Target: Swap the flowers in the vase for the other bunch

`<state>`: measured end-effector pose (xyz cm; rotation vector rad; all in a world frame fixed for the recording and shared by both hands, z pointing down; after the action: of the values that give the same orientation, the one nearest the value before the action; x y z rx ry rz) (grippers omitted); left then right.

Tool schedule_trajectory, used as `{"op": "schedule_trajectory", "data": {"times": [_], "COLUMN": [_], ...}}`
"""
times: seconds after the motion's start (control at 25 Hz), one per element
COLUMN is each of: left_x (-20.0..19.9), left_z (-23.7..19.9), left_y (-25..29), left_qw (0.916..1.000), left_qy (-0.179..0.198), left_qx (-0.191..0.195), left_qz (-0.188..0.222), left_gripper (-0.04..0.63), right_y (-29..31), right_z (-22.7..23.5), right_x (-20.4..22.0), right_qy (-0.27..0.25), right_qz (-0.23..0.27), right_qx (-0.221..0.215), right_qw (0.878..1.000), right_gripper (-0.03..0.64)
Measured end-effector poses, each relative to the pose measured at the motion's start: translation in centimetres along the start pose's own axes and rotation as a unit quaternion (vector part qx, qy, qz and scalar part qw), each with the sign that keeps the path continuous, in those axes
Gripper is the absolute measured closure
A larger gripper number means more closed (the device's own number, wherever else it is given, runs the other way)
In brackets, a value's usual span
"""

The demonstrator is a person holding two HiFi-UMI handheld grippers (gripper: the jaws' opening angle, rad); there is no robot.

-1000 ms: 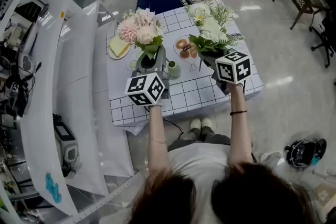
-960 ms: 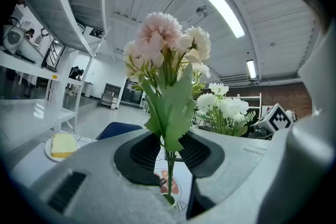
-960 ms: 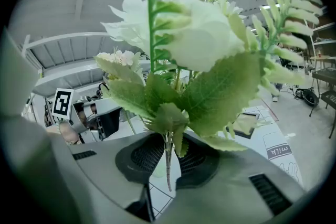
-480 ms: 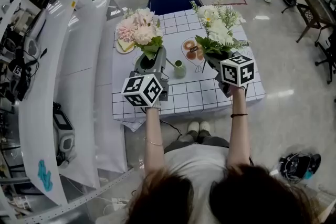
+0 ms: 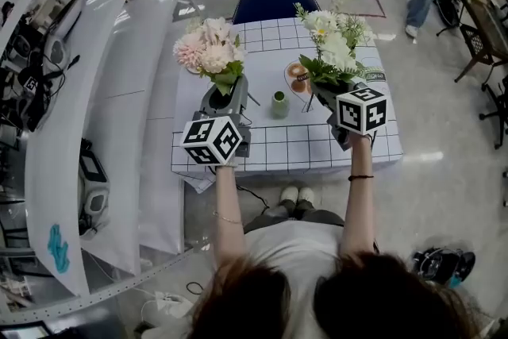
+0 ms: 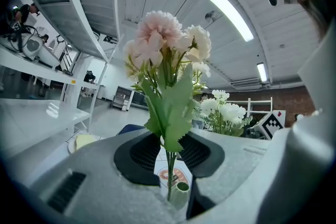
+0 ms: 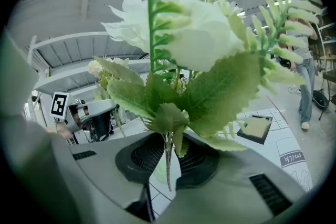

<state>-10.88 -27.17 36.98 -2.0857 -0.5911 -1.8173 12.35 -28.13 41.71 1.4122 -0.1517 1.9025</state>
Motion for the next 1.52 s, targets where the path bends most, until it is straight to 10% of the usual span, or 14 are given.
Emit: {"op": "schedule_trajectory", "data": {"times": [1.52], "left_x": [1.5], "left_z": [-1.3], "left_y": [-0.1], "left_qw": [0.9996], "left_qy": [-0.018], "left_qx": [0.002], "left_qz": [-0.020], "left_gripper": [0.512], "right_y": [0.6], "right_z": [0.1], "right_x": [-0.3], "right_qy": [-0.002], "right_qz": [0.004], "right_qx": [0.004], "right_qw": [1.000], "right_gripper": [0.563]}}
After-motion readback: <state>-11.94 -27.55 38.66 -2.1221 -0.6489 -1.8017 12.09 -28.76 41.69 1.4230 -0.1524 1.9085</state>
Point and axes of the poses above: the fingertips, and each gripper's own axes: y forward along the fingers, z to its right, x out of its underside, the point moved 5 cm from there along -y, backward along the fingers, and after that the axes turned 6 degrees about y, right-handed, at the moved point
